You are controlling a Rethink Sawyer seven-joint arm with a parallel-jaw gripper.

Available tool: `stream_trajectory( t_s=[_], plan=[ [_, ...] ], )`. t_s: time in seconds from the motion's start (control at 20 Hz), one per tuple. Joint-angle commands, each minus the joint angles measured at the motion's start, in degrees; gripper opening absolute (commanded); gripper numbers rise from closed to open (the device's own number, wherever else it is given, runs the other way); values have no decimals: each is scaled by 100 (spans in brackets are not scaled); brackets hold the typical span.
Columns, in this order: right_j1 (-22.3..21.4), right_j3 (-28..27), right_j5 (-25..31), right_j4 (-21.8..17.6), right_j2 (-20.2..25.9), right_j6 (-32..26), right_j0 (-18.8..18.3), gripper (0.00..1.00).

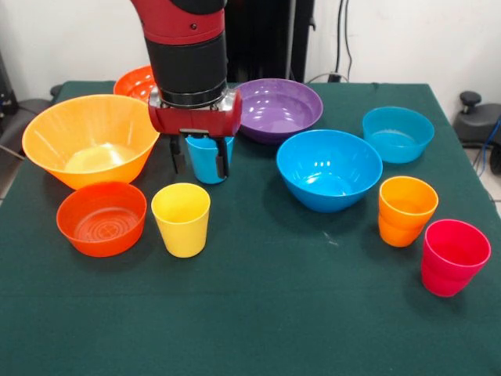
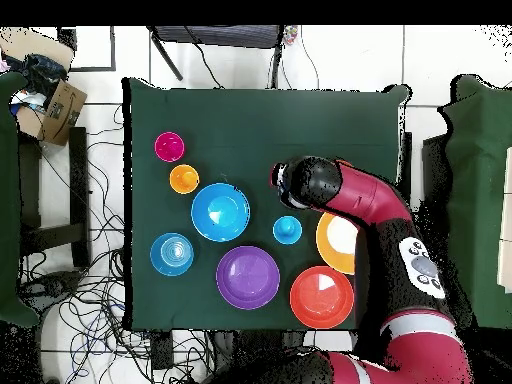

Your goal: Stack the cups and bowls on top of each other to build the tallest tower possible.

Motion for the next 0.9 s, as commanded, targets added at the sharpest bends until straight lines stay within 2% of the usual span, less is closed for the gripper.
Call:
stream_trajectory(
  t_s=[0.05, 0.9],
  plan=[
    [267, -392, 366, -344, 603, -393, -43, 100],
    [689, -289, -176, -418, 748, -377, -173, 100]
  ],
)
